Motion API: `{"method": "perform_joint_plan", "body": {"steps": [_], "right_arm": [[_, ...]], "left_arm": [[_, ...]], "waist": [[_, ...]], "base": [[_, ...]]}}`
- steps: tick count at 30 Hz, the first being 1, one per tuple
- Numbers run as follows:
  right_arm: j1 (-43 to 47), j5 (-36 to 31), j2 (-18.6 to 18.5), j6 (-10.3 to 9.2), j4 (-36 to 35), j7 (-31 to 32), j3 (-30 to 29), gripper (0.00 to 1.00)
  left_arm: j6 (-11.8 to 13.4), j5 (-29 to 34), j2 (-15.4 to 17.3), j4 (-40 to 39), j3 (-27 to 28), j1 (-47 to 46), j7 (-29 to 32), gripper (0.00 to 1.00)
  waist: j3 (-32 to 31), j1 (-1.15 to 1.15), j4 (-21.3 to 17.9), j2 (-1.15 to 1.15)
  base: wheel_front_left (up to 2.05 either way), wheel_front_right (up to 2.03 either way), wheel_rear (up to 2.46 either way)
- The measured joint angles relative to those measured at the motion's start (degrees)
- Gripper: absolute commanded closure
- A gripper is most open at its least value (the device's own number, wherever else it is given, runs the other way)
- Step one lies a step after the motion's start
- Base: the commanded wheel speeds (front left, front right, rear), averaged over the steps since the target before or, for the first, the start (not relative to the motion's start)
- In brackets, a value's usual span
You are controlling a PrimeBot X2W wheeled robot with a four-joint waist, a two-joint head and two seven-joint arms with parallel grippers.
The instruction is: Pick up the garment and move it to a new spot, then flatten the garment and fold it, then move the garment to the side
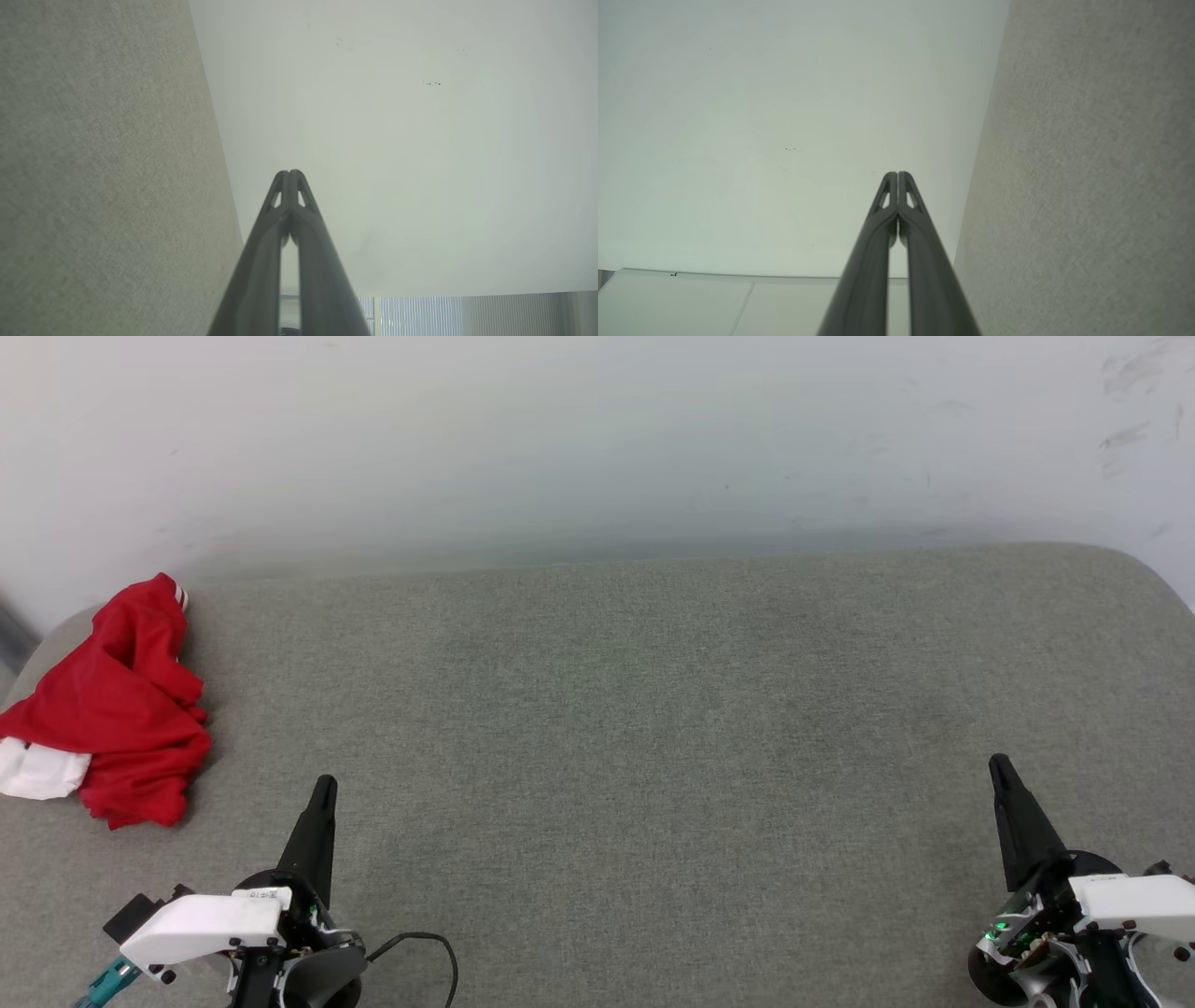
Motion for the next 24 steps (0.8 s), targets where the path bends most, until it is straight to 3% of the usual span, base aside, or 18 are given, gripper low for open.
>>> {"method": "perform_joint_plan", "body": {"steps": [24], "right_arm": [[0.0, 0.0, 0.0, 0.0, 0.0, 0.0, 0.0, 1.0]], "left_arm": [[0.0, 0.0, 0.0, 0.0, 0.0, 0.0, 0.0, 1.0]], "waist": [[0.0, 0.0, 0.0, 0.0]], "base": [[0.0, 0.0, 0.0]]}}
